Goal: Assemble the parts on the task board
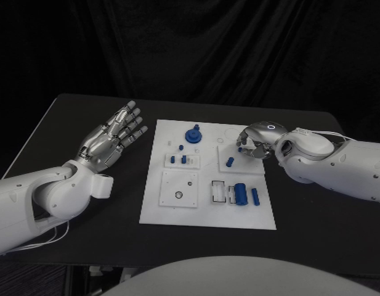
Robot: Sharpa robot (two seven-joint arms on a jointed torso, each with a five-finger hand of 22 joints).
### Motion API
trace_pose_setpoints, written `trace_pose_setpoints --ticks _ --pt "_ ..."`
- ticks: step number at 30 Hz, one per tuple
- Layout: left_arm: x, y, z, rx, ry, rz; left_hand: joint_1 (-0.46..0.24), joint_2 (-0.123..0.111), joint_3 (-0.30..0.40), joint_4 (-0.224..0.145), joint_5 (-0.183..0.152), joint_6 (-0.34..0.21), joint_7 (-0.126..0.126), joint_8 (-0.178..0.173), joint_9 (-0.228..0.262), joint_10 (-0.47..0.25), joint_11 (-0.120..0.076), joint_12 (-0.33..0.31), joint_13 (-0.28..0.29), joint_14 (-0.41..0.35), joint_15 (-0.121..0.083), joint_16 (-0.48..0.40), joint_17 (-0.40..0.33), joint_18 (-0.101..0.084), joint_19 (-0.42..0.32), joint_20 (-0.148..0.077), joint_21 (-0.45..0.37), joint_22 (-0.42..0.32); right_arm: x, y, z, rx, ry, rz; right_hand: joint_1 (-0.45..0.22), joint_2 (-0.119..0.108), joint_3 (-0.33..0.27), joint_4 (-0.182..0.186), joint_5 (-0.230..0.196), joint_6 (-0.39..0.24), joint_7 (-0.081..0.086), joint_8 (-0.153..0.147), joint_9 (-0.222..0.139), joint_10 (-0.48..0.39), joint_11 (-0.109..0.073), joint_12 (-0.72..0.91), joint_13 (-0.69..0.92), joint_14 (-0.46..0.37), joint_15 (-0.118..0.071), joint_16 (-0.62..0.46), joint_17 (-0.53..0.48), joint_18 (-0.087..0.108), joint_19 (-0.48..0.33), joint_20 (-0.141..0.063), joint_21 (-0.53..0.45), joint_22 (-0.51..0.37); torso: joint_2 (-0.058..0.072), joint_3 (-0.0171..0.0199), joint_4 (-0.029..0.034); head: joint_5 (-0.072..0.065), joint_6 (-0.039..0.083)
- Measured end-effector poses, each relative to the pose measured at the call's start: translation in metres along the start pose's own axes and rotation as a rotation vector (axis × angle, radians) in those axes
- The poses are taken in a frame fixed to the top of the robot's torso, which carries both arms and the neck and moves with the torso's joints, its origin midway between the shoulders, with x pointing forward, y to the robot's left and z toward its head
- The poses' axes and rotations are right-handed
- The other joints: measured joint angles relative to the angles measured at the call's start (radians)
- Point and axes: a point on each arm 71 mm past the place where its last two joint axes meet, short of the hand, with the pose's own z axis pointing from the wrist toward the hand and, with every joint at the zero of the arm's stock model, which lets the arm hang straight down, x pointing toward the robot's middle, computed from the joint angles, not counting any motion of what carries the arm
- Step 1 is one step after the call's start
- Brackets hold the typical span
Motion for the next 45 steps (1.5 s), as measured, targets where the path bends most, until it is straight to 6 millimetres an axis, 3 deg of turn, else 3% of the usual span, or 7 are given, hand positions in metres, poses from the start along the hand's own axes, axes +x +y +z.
trace_pose_setpoints --ticks 5,6,22,36,45 --pt "0.0 0.0 0.0 0.0 0.003 -0.001 0.013 -0.001 0.002 -0.002 0.015 0.004 0.011 0.0 0.0 0.002 0.006 0.01 0.001 0.002 0.015 0.015 0.003 -0.001 0.003 0.011 0.0 0.006 0.001 0.001 0.004 -0.003 -0.009 0.001 0.004 0.004 0.0 0.0 0.0 0.005 -0.005 0.0 0.003 0.013 -0.004 0.004 -0.002 0.007 -0.001 0.005 0.003 0.0 0.006 -0.001 0.011 0.0 -0.001 0.0003 -0.0009 -0.003 0.0" --pt "0.0 0.001 0.001 0.0 0.004 -0.002 0.013 -0.002 0.002 -0.002 0.015 0.004 0.011 0.0 0.0 0.001 0.007 0.011 0.001 0.003 0.016 0.015 0.003 -0.016 0.001 0.013 0.0 0.007 0.001 0.001 0.005 -0.003 -0.01 0.002 0.004 0.004 0.0 0.0 0.0 0.005 -0.005 0.0 0.004 0.017 -0.003 0.004 -0.002 0.01 -0.001 0.007 0.004 0.0 0.007 0.0 0.011 0.0 -0.001 0.0004 -0.0015 -0.004 0.0" --pt "-0.002 0.002 0.0 -0.003 0.011 -0.009 0.021 -0.001 0.005 0.001 0.019 0.004 0.018 0.0 0.0 0.004 0.018 0.014 0.002 0.006 0.026 0.023 0.004 -0.015 0.004 0.025 0.0 0.013 0.007 0.005 0.011 -0.014 -0.013 0.015 0.01 0.01 -0.001 -0.01 0.001 0.037 0.002 0.011 0.019 0.064 -0.018 0.009 -0.01 0.017 -0.008 0.008 0.002 0.0 0.018 -0.011 0.015 0.0 -0.001 0.0019 -0.0031 -0.003 0.0" --pt "-0.003 0.004 0.0 -0.005 0.014 -0.012 0.03 0.0 0.004 0.001 0.024 0.0 0.022 0.0 0.0 0.004 0.025 0.014 0.002 0.006 0.033 0.026 0.004 -0.015 0.007 0.029 0.0 0.015 0.008 0.005 0.011 -0.015 -0.01 0.018 0.01 0.01 0.0 -0.028 0.047 0.053 0.011 0.016 0.033 0.118 -0.037 0.023 -0.012 0.021 -0.02 0.008 -0.007 0.0 0.025 -0.018 0.017 0.0 -0.001 0.0035 -0.0038 -0.002 0.0" --pt "-0.003 0.005 0.0 -0.007 0.014 -0.014 0.03 0.0 0.007 -0.002 0.034 0.004 0.025 0.0 0.0 0.003 0.026 0.014 0.002 0.006 0.04 0.03 0.005 -0.015 0.007 0.036 0.0 0.017 0.009 0.005 0.011 -0.015 -0.007 0.019 0.01 0.01 0.0 -0.028 0.063 0.053 0.011 0.016 0.035 0.118 -0.037 0.023 -0.011 0.019 -0.023 0.003 -0.01 0.0 0.028 -0.022 0.017 0.0 -0.002 0.0042 -0.0049 -0.004 0.0"
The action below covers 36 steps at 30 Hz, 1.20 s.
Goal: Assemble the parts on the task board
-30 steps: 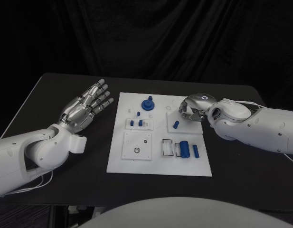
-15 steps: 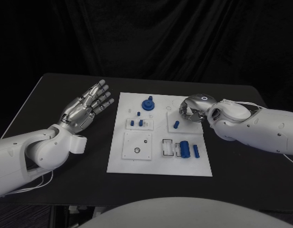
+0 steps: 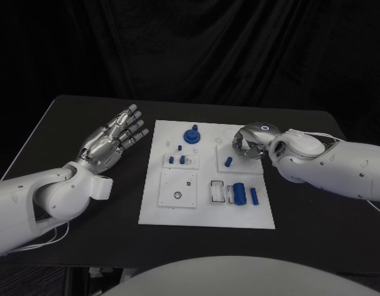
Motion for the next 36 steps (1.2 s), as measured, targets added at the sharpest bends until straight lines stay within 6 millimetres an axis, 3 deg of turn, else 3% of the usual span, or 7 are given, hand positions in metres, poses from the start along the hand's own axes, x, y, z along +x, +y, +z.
trace_pose_setpoints --ticks 12,36 --pt "-0.0004 0.0015 -0.0003 -0.002 0.001 -0.002 0.007 0.007 0.007 -0.001 0.018 0.004 0.011 0.0 0.0 -0.002 0.002 0.0 0.0 0.004 0.004 0.006 0.001 0.0 0.0 0.007 0.0 0.001 0.0019 -0.0008 -0.0006 0.0 0.003 0.001 0.0 0.0 0.0 0.0 0.0 -0.004 -0.004 -0.004 0.002 -0.006 0.006 -0.017 -0.006 0.0 0.0 -0.004 -0.006 0.0 0.0 0.0 0.0 0.001 -0.001 0.0017 -0.0002 -0.004 0.0" --pt "-0.0013 0.0051 -0.0025 -0.009 -0.004 -0.005 0.018 0.01 0.01 -0.004 0.033 0.0 0.014 0.0 0.0 -0.002 0.002 0.0 0.0 0.0 0.007 0.006 0.001 0.0 0.004 0.011 0.0 0.002 0.0032 -0.0056 -0.0021 0.014 0.006 0.02 -0.014 -0.005 -0.015 -0.009 -0.013 0.012 -0.002 0.019 0.057 -0.018 0.018 -0.043 -0.015 -0.004 0.004 -0.013 -0.015 0.0 -0.004 0.004 -0.007 0.0 0.001 0.003 -0.0001 -0.007 0.0"
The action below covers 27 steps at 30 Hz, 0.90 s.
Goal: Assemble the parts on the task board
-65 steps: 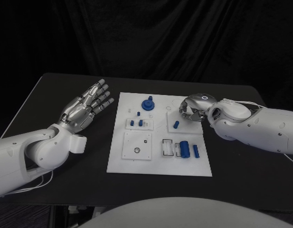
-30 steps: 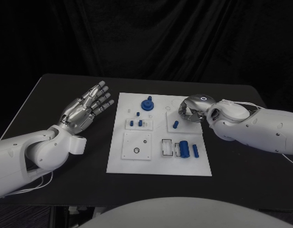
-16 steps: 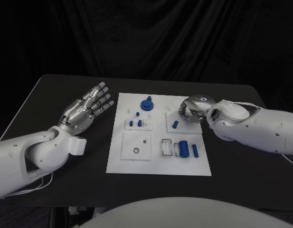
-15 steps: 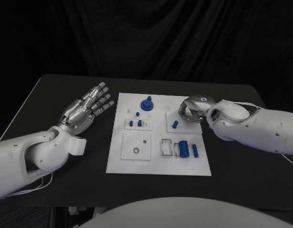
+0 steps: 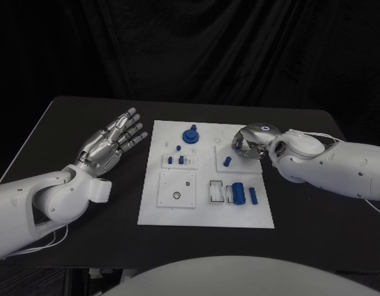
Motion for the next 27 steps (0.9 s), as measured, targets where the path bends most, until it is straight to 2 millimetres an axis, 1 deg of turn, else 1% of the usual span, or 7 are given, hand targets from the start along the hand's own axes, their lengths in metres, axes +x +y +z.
trace_pose_setpoints --ticks 5,8,12,14,19,23,27 --pt "-0.0002 0.0009 -0.0005 -0.002 -0.001 -0.001 0.004 -0.004 0.003 -0.003 0.001 0.0 0.0 0.0 0.0 0.0 0.0 0.0 0.0 0.0 0.0 0.0 0.0 0.0 0.0 0.0 0.0 0.001 -0.0001 -0.0002 0.0 0.0 -0.001 0.002 0.0 0.0 -0.002 -0.008 0.001 -0.008 0.0 0.007 0.021 0.0 0.0 0.0 0.0 0.0 0.0 0.0 0.0 0.0 0.0 0.0 0.0 0.0 0.0 0.0001 0.0001 -0.001 0.0" --pt "-0.0001 0.0014 -0.0006 -0.002 -0.001 -0.001 0.004 -0.004 0.003 -0.003 0.006 0.0 0.0 0.0 0.0 0.0 0.0 0.0 0.0 0.004 0.004 0.002 0.0 0.0 0.0 0.0 0.0 0.001 0.0001 -0.0001 0.0 -0.001 -0.001 0.003 0.003 0.003 -0.001 -0.014 0.004 -0.009 0.002 0.009 0.031 0.006 -0.006 0.0 0.0 0.0 0.0 0.0 0.0 0.0 0.0 0.0 0.0 0.0 0.0 0.0003 0.0002 -0.002 0.0" --pt "0.0003 0.0019 -0.0005 -0.003 0.0 -0.002 0.008 0.0 0.006 -0.006 0.009 0.0 0.0 0.0 0.0 0.001 0.001 0.0 0.0 0.004 0.004 0.005 0.0 0.0 0.004 0.004 0.0 0.001 0.0005 0.0007 0.0001 -0.004 -0.003 0.004 0.016 0.016 -0.002 -0.027 0.004 -0.006 0.005 0.03 0.061 0.032 -0.012 0.0 0.002 0.002 -0.002 0.0 0.005 0.0 0.003 -0.003 0.009 0.0 0.0 0.0005 0.0004 -0.003 0.0" --pt "0.0003 0.0021 -0.0006 -0.003 0.0 -0.003 0.008 0.0 0.006 -0.006 0.012 0.0 0.0 0.0 0.0 0.003 0.003 0.0 0.0 0.004 0.004 0.005 0.0 0.0 0.003 0.004 0.0 0.002 0.0005 0.001 0.0001 -0.006 -0.005 0.005 0.019 0.019 0.0 -0.029 0.004 -0.002 0.009 0.036 0.069 0.038 -0.016 0.0 0.002 0.004 -0.004 0.0 0.009 0.0 0.006 -0.006 0.016 0.0 0.0 0.0005 0.0005 -0.003 0.0" --pt "0.0002 0.0024 -0.0007 -0.004 0.0 -0.003 0.015 0.001 0.008 -0.008 0.018 -0.004 0.003 0.0 0.0 0.004 0.004 0.0 0.0 0.004 0.004 0.005 0.0 0.0 0.0 0.007 0.0 0.002 0.0007 0.0015 -0.0003 -0.011 -0.014 0.007 0.023 0.023 -0.002 -0.035 0.004 0.011 0.011 0.054 0.101 0.064 -0.023 -0.001 0.001 0.011 -0.011 0.009 0.013 0.0 0.011 -0.011 0.032 0.0 0.0 0.0006 0.0005 -0.003 0.0" --pt "0.0001 0.0025 -0.0009 -0.004 0.0 -0.003 0.017 0.001 0.012 -0.012 0.027 -0.004 0.003 0.0 0.0 0.0 0.007 0.0 0.0 0.0 0.007 0.005 0.0 0.0 0.0 0.007 0.0 0.002 0.0004 0.0017 -0.0013 -0.014 -0.024 0.009 0.023 0.023 -0.005 -0.038 0.004 0.015 0.007 0.061 0.115 0.079 -0.025 -0.002 0.0 0.011 -0.011 0.009 0.008 0.0 0.014 -0.014 0.032 0.0 0.0 0.0008 0.0004 -0.004 0.0" --pt "0.0 0.0026 -0.0011 -0.005 -0.001 -0.003 0.021 0.005 0.015 -0.015 0.032 -0.004 0.003 0.0 0.0 0.0 0.007 0.0 0.0 0.0 0.007 0.009 0.001 0.0 0.004 0.011 0.0 0.003 -0.0017 0.0017 -0.003 -0.016 -0.04 0.014 0.024 0.024 -0.005 -0.038 0.004 0.015 0.007 0.061 0.118 0.079 -0.025 -0.002 -0.002 0.011 -0.011 0.009 0.008 0.0 0.014 -0.014 0.036 0.0 0.0 0.0011 0.0004 -0.003 0.0"
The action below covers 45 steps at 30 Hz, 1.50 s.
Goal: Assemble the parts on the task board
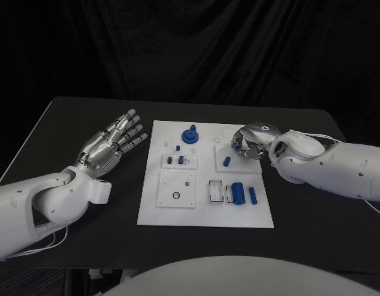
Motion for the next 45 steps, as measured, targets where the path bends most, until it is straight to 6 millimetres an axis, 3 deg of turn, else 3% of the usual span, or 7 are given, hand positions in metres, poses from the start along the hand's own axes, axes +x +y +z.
trace_pose_setpoints --ticks 7,14,18,21,32,40,45 --pt "0.0 0.0 0.0 -0.002 -0.001 0.0 0.004 -0.004 0.007 -0.007 0.006 0.005 0.013 0.0 0.0 0.0 0.0 0.0 0.0 0.0 0.0 0.0 0.0 0.0 0.0 0.0 0.0 0.001 -0.006 0.0 -0.006 -0.004 -0.029 0.011 0.0 0.0 0.0 0.0 0.0 0.0 0.0 0.0 0.006 0.0 0.0 0.0 0.0 0.004 -0.003 -0.004 -0.005 0.0 0.0 0.0 0.002 0.0 0.0 0.0002 -0.0003 0.003 0.0" --pt "0.0 0.0 0.0 -0.004 -0.001 0.001 0.004 -0.004 0.007 -0.007 0.01 0.011 0.018 0.0 0.001 0.0 0.0 0.004 0.0 0.004 0.004 0.0 0.0 0.0 0.0 0.0 0.0 0.002 -0.029 0.003 -0.01 -0.021 -0.075 0.013 0.0 0.0 0.0 0.0 -0.001 0.0 0.0 0.0 0.006 0.0 0.0 -0.006 -0.001 0.004 -0.004 -0.011 -0.012 0.0 0.0 0.0 0.002 0.0 0.0 0.0002 -0.0004 0.006 0.0" --pt "0.0 0.001 0.0 -0.005 -0.001 0.001 0.008 0.0 0.009 -0.009 0.01 0.026 0.041 0.0 0.004 0.004 -0.004 0.012 0.001 0.004 0.004 0.011 0.001 0.0 0.004 0.004 0.004 0.004 -0.041 0.009 -0.016 -0.04 -0.094 0.021 0.0 0.0 0.0 0.0 -0.001 0.0 0.0 0.0 0.011 0.0 0.0 -0.01 -0.003 0.003 -0.003 -0.016 -0.015 0.0 0.0 0.0 -0.003 0.0 0.0 0.0002 -0.0003 0.011 0.0" --pt "0.0 0.001 0.0 -0.005 -0.001 0.001 0.008 0.0 0.006 -0.012 0.01 0.034 0.048 0.0 0.004 0.006 -0.006 0.015 0.002 0.004 0.004 0.012 0.002 0.0 0.004 0.004 0.004 0.006 -0.046 0.02 -0.023 -0.069 -0.1 0.038 0.0 0.0 0.0 0.0 -0.001 0.0 0.0 0.0 0.012 0.0 0.0 -0.015 -0.004 0.003 -0.003 -0.016 -0.016 0.0 0.0 0.0 -0.007 0.0 0.0 0.0002 -0.0003 0.016 0.0" --pt "0.002 0.002 0.002 -0.005 0.001 0.001 0.008 0.0 0.009 -0.015 0.013 0.037 0.053 0.001 0.005 0.006 -0.013 0.015 0.002 0.004 0.004 0.012 0.002 0.0 0.003 0.003 0.004 0.006 -0.045 0.095 -0.034 -0.26 -0.071 0.076 0.0 0.0 0.0 0.0 -0.013 -0.004 0.004 0.0 0.018 0.003 0.004 -0.019 -0.005 0.006 -0.005 -0.006 0.004 0.0 0.0 0.0 0.009 0.0 -0.001 0.0002 0.0009 0.029 0.0" --pt "0.002 0.003 0.003 -0.006 0.0 0.003 0.008 0.0 0.009 -0.015 0.013 0.037 0.059 0.004 0.005 0.003 -0.016 0.015 0.002 0.004 0.004 0.012 0.002 0.0 0.003 0.003 0.004 0.006 -0.027 0.142 -0.025 -0.37 -0.026 0.077 0.0 0.0 0.0 0.0 -0.016 -0.004 0.004 0.0 0.021 0.003 0.004 -0.025 -0.006 0.018 -0.003 0.008 0.019 0.0 0.005 -0.005 0.021 0.0 0.0 0.0012 -0.0015 0.046 0.0" --pt "0.004 0.004 0.005 -0.008 0.004 0.002 0.008 0.0 0.009 -0.015 0.015 0.037 0.059 0.004 0.005 0.002 -0.016 0.015 0.002 0.004 0.003 0.012 0.002 0.0 0.003 0.003 0.004 0.006 -0.014 0.155 -0.019 -0.398 0.004 0.066 0.0 0.0 0.0 0.0 -0.017 -0.007 0.007 0.0 0.023 0.003 0.004 -0.025 -0.007 0.018 -0.003 0.008 0.016 0.0 0.005 -0.005 0.021 0.0 -0.001 0.0014 -0.0009 0.051 0.0"
